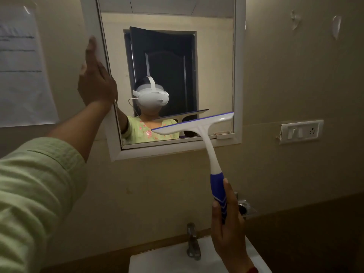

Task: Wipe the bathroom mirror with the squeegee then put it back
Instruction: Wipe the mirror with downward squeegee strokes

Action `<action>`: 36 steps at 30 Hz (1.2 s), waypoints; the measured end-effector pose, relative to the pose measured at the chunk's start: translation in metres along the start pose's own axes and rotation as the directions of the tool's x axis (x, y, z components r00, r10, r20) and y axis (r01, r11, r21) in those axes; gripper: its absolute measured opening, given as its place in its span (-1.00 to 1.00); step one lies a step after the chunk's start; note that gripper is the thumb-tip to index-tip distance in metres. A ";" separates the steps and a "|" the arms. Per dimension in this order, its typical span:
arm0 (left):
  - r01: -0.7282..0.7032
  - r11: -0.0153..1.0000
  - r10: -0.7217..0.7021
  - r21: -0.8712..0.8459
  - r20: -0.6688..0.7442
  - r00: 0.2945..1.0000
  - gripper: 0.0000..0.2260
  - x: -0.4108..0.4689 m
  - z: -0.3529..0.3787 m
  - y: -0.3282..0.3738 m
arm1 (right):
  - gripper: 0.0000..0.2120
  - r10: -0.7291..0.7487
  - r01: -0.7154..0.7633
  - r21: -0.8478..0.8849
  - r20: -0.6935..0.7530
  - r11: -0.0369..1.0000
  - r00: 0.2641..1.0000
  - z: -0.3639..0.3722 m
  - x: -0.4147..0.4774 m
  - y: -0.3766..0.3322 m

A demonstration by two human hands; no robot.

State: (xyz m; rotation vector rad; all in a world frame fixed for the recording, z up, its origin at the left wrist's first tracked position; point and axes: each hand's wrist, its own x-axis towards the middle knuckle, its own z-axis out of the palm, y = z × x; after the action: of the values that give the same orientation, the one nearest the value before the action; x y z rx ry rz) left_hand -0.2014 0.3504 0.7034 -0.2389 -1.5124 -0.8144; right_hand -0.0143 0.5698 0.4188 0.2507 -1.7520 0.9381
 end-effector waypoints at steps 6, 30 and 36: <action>0.002 1.000 -0.002 0.001 0.004 1.000 -0.59 0.001 0.002 -0.003 | -0.54 -0.002 0.002 0.009 0.061 1.000 0.998 0.001 -0.004 -0.010; -0.035 0.999 0.034 -0.032 -0.027 0.999 -0.60 0.002 0.002 -0.003 | -0.49 0.132 -0.134 0.033 0.062 0.990 0.989 0.030 0.007 -0.021; -0.016 1.000 0.015 0.009 0.058 0.998 -0.59 0.004 -0.005 0.002 | -0.52 0.219 -0.257 0.149 0.232 0.955 0.948 0.027 -0.020 -0.032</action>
State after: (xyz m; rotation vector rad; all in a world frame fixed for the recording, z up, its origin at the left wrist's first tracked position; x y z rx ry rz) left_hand -0.1969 0.3473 0.7068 -0.2688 -1.5665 -0.7934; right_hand -0.0072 0.5244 0.4128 0.2649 -1.9268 1.2866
